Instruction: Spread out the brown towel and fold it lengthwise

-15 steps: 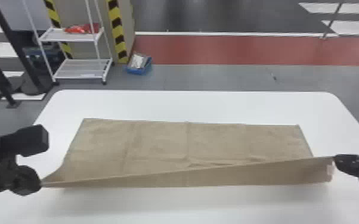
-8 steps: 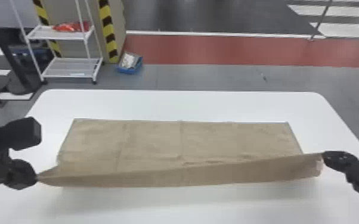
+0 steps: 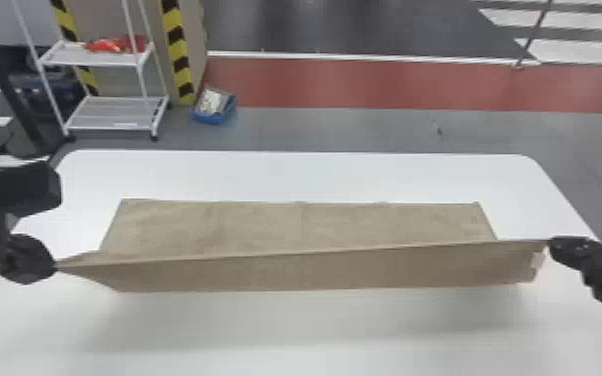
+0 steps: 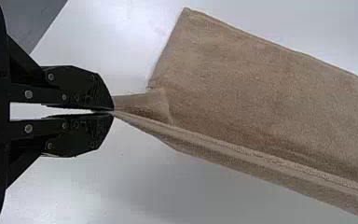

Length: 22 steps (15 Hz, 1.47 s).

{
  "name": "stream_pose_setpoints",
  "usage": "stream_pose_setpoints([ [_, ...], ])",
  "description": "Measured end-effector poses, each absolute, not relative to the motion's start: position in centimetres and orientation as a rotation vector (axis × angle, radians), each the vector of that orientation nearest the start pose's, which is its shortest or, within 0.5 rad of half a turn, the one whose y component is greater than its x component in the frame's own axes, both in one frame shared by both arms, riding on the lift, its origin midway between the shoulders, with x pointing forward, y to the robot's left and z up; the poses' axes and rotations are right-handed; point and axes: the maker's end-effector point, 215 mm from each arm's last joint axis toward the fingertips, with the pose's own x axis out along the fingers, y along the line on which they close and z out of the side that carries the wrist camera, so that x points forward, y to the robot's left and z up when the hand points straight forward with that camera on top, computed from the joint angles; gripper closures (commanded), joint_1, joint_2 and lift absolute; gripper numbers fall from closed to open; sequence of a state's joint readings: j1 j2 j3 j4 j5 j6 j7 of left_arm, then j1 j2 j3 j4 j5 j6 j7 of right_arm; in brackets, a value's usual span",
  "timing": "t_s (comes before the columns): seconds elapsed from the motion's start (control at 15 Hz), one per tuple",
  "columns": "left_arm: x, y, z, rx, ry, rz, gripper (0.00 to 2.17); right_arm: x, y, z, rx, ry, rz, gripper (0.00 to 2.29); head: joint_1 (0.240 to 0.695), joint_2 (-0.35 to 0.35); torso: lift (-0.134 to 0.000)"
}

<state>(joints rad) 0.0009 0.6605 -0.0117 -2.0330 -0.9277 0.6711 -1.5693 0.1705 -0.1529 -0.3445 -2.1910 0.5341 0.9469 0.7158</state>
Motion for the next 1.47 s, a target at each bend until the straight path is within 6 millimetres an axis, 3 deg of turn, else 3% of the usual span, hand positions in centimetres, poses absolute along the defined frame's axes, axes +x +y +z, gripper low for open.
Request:
stream_pose_setpoints([
  [0.53, 46.3, 37.2, -32.3, 1.006, 0.953, -0.721, 1.04, 47.2, -45.7, -34.2, -0.271, 0.611, -0.113, 1.35, 0.695, -0.1, -0.124],
  [0.67, 46.6, 36.3, -31.4, 0.997, 0.917, -0.724, 1.03, 47.6, -46.5, -33.8, -0.262, 0.6, -0.151, 1.35, 0.695, -0.118, -0.124],
  [0.8, 46.5, 34.9, -31.4, 0.98, 0.894, -0.744, 1.01, 48.0, -46.0, -34.0, -0.248, 0.597, -0.144, 1.35, 0.695, -0.127, -0.124],
  [1.0, 45.4, 33.1, -33.0, 0.95, 0.892, -0.794, 0.05, 48.1, -45.6, -34.8, -0.24, 0.607, -0.133, 1.35, 0.695, -0.142, -0.124],
  [1.07, 44.8, 32.7, -33.4, 0.939, 0.891, -0.809, 0.0, 48.0, -45.5, -35.1, -0.24, 0.612, -0.13, 1.35, 0.695, -0.152, -0.124],
  [1.27, 44.0, 32.3, -33.6, 0.919, 0.869, -0.815, 0.12, 47.9, -45.3, -35.7, -0.238, 0.62, -0.122, 1.35, 0.695, -0.159, -0.124],
  [1.47, 42.9, 33.3, -34.4, 0.884, 0.835, -0.777, 0.22, 47.6, -45.3, -36.5, -0.235, 0.633, -0.115, 1.35, 0.695, -0.147, -0.124],
])
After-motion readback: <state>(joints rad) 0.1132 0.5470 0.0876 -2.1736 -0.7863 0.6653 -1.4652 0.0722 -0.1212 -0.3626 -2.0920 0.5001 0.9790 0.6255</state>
